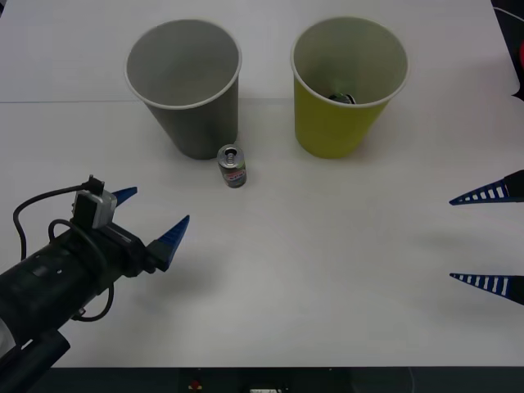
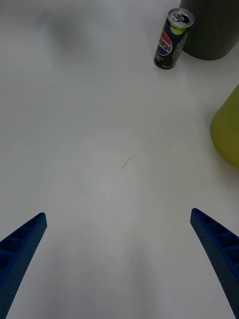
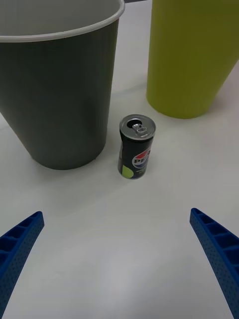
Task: Put the can into the green bin and the plastic bottle into the gray bin
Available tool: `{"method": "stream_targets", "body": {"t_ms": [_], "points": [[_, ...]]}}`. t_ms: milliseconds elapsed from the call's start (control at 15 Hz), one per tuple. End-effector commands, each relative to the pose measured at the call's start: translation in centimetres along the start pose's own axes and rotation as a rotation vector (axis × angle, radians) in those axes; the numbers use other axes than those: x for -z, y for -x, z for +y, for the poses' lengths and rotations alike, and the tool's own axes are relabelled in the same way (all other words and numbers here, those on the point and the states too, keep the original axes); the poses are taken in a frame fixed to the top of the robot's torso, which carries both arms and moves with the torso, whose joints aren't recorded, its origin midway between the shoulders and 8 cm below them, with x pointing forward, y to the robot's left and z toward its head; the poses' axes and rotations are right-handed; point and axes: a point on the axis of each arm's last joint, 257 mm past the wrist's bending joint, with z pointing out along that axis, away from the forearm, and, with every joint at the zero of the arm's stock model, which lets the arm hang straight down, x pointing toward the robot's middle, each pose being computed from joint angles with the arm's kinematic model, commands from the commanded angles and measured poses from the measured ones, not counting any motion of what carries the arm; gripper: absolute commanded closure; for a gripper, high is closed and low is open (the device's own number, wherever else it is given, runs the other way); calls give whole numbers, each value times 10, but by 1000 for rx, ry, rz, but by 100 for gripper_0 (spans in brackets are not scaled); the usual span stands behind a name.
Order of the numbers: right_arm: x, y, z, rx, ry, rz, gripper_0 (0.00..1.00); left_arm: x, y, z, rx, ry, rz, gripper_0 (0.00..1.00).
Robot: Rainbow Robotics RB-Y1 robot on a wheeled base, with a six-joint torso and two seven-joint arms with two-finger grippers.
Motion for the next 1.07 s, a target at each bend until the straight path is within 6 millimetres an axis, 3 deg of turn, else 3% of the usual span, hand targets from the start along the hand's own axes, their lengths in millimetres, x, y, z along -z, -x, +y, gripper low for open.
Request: {"method": "stream_targets", "body": {"t_ms": [67,1067], "points": [[0,0,0,0,0,0,0,-4,-7,-3,33,2,-34,0],[0,0,0,0,0,0,0,-85,-44,-22,139,19,-202,0]]}}
